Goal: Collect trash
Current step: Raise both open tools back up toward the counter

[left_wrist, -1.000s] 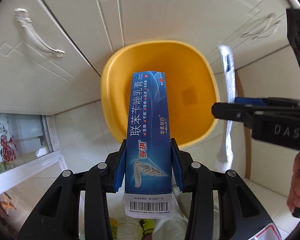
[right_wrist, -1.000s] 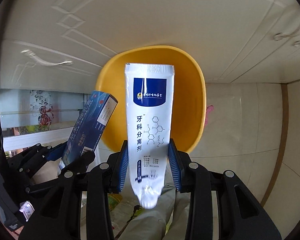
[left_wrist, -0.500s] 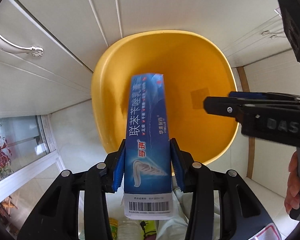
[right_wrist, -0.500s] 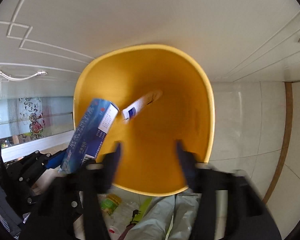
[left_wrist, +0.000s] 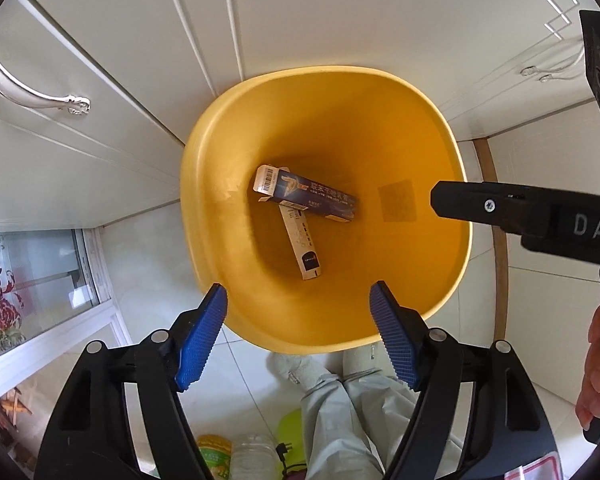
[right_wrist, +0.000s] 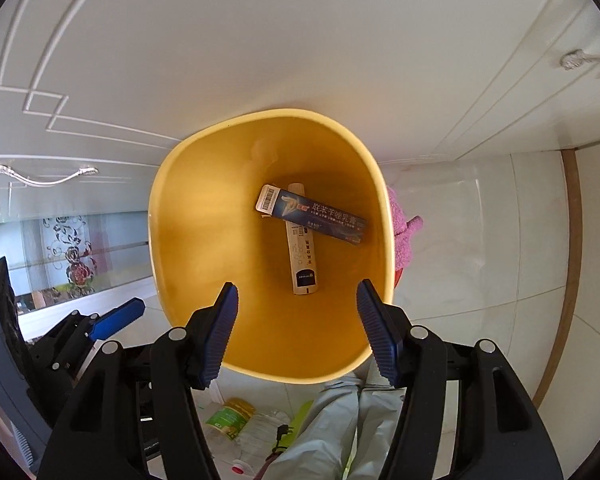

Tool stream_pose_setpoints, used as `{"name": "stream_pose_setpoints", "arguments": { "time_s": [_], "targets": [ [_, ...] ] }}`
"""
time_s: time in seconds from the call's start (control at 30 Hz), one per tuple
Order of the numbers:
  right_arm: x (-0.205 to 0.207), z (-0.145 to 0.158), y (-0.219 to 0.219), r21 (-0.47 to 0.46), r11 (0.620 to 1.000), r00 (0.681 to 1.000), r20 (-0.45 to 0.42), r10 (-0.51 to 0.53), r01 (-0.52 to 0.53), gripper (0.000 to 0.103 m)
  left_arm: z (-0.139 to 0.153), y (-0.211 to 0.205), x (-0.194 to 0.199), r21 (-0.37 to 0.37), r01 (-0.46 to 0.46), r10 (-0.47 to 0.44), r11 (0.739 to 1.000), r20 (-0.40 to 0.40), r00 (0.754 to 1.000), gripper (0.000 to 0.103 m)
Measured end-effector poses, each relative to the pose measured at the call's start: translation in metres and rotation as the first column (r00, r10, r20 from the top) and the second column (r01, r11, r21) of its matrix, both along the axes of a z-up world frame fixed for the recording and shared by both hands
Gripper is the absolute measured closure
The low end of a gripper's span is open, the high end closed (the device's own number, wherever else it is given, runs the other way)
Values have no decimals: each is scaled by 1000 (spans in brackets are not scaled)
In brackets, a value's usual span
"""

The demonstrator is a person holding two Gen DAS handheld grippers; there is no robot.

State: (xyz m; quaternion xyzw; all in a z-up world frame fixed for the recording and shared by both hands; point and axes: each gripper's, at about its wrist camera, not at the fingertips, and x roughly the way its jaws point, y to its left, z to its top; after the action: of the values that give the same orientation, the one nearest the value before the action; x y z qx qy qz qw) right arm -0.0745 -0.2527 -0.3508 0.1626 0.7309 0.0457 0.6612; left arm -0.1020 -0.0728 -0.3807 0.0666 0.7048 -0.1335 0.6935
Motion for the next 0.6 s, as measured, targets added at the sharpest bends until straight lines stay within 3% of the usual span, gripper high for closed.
{"name": "stream_pose_setpoints", "arguments": {
  "time_s": [0.23, 0.4, 0.6],
  "targets": [
    [-13, 16, -8, 6, 1000, 999, 17, -29, 29, 40, 11, 4, -3, -8, 1, -1, 1000, 16, 1000, 30],
    [-31, 41, -15, 17, 997, 997, 40, -69, 69, 40, 35, 13, -14, -24, -10, 12, 1000, 49, 999, 30],
    [-59, 98, -16, 24, 996, 989, 124, -86, 84, 40, 83, 29, -38, -64, -34, 41, 997, 115, 992, 30]
  ]
}}
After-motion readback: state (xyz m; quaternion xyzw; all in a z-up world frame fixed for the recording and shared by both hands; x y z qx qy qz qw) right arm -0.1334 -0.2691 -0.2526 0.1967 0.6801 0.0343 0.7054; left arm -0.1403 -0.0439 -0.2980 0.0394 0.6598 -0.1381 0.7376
